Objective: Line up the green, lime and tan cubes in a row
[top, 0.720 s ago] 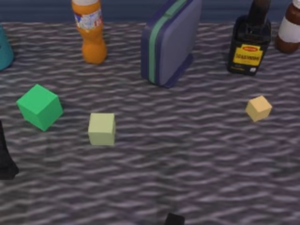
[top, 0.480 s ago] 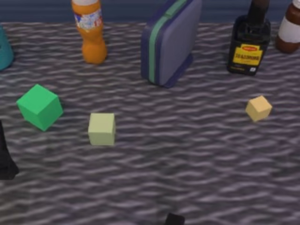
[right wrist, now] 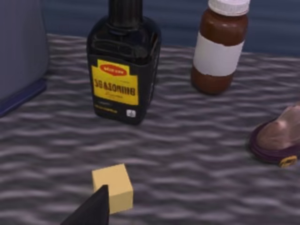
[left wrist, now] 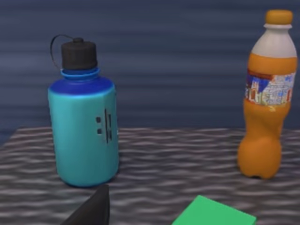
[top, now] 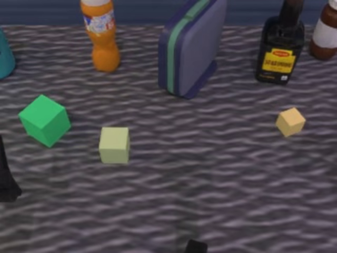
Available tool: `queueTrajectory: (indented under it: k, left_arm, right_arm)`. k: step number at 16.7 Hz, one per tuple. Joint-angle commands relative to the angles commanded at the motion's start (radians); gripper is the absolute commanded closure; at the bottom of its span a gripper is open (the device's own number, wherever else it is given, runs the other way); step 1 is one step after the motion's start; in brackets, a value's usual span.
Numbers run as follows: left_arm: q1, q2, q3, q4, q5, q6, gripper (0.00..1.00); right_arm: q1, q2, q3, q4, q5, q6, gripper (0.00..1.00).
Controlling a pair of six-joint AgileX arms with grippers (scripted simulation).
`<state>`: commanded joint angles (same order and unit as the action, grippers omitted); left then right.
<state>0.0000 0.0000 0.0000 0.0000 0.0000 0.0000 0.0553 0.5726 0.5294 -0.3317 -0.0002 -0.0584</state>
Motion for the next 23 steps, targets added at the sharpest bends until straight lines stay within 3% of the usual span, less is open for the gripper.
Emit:
queueTrajectory:
  k: [12,18,23]
  left_arm:
    - [0.000,0.000,0.000,0.000,0.000,0.000,0.00]
    - [0.000,0.000,0.000,0.000,0.000,0.000,0.00]
    - [0.000,0.000,0.000,0.000,0.000,0.000,0.00]
  right_arm:
    - [0.104,1.321,1.009,-0.674,0.004,-0.117,0.00]
    - [0.134,1.647,1.320,-0.846,0.004,-0.150,0.00]
    - [0.138,1.693,1.364,-0.867,0.004,-0.154,0.00]
